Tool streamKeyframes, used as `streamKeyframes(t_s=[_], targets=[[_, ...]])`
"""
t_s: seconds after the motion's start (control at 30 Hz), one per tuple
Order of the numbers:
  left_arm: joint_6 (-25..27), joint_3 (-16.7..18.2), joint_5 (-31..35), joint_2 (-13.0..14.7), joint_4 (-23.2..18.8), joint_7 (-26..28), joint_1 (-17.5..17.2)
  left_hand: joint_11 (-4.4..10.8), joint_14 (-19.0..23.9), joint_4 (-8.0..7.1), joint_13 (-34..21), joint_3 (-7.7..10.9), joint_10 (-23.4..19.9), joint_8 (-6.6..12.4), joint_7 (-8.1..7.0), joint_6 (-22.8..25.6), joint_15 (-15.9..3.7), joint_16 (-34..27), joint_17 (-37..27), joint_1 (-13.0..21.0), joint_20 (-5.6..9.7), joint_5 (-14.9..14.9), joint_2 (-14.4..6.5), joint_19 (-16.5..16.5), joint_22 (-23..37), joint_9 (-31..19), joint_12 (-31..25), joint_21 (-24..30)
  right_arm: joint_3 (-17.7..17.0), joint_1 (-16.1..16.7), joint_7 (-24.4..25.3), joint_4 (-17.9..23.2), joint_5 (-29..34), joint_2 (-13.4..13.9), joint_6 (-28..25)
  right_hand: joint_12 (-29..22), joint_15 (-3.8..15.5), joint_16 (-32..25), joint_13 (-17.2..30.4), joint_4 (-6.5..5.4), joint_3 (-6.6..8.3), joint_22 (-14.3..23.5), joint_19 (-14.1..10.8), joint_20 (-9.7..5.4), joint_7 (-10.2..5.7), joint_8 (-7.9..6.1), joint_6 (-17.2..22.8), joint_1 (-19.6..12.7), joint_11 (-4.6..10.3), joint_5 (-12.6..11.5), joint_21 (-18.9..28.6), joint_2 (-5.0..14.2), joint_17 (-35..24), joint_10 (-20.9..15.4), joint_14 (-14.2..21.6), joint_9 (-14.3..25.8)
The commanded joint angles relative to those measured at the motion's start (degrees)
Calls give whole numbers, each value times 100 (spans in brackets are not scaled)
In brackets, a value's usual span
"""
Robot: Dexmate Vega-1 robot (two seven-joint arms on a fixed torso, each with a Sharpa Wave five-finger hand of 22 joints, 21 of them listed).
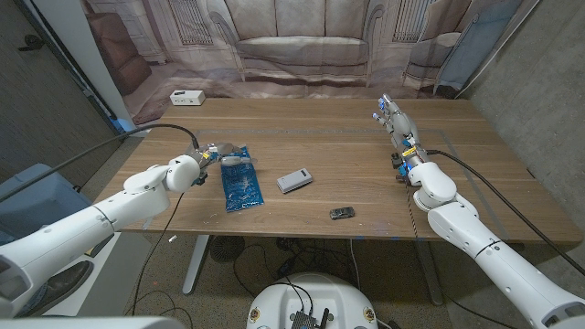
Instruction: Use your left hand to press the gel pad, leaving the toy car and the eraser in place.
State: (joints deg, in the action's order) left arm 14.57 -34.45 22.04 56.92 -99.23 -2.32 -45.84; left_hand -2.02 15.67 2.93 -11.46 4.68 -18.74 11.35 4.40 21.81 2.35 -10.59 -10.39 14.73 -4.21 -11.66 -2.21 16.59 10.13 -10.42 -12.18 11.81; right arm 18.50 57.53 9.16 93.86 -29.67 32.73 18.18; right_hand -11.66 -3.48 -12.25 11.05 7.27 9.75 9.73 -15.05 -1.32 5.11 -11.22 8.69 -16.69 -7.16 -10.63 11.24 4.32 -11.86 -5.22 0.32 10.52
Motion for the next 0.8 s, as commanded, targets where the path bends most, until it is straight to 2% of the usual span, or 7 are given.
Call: streamKeyframes(t_s=[0.03,0.8], targets=[[-52,156,-66,58,-119,276,-152,28,56,17,-15,11,-55,-17,-34,18,-3,-38,6,37,41,-4,-51,-6,18,-11,-24,-15,6,-8,9,-7,27,-11,29,3,-1,10,11,27,20,16,-22,15,8,8,63,-26,-1,6,-8,24,-26,-36,31,19],[-87,591,-393,205,-448,764,-584,39,101,37,-14,16,-95,-17,-31,36,5,-45,6,63,37,1,-68,12,19,-11,-33,-15,10,6,17,-26,42,-43,86,7,9,12,11,29,17,16,-24,13,10,9,65,-36,6,9,-8,25,-28,-35,34,19]])
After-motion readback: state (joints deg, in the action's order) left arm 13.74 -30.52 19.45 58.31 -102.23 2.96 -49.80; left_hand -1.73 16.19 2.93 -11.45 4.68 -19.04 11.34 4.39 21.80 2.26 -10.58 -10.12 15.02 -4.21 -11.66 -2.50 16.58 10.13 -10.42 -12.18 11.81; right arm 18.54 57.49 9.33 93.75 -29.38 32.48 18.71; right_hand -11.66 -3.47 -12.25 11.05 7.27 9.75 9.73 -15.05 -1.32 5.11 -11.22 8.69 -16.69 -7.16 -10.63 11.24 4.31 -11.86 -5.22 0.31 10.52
